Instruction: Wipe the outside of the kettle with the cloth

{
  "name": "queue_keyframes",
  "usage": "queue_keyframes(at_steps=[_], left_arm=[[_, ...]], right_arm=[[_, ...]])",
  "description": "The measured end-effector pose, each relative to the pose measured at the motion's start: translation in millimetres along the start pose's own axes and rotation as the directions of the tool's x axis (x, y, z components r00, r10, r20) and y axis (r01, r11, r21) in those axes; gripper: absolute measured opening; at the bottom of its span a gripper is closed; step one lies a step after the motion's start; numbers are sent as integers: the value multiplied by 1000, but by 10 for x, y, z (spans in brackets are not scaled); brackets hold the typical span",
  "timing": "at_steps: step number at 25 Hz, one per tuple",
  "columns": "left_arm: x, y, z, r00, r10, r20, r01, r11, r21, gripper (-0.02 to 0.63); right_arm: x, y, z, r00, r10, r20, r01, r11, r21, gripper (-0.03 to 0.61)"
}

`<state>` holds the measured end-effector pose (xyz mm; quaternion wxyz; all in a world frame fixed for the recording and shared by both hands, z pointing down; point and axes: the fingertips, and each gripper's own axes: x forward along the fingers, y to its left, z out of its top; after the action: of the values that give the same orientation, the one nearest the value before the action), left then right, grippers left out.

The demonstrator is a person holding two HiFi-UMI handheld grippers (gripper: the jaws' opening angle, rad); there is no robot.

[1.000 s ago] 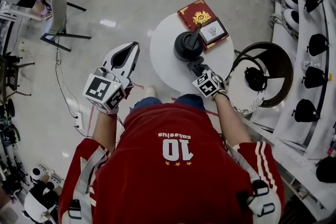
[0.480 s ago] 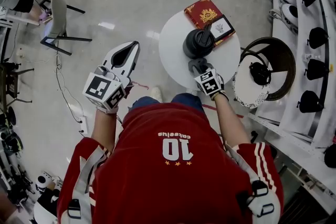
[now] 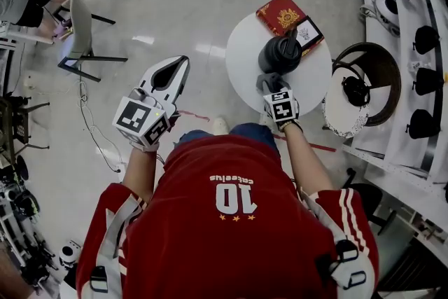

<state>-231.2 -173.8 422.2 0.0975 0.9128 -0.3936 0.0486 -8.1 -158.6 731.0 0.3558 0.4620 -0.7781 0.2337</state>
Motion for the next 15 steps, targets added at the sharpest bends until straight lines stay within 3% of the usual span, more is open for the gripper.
queue_keyframes(at_steps=[6, 15], left_arm=[[-177, 302, 48, 1000, 20, 16, -20, 1000, 1, 6], [-311, 482, 46, 999, 32, 38, -31, 999, -21, 5]], right_arm=[[151, 180, 196, 1000, -23, -3, 23, 1000, 16, 44], [34, 388, 723, 995, -12, 103, 18, 998, -58, 44]])
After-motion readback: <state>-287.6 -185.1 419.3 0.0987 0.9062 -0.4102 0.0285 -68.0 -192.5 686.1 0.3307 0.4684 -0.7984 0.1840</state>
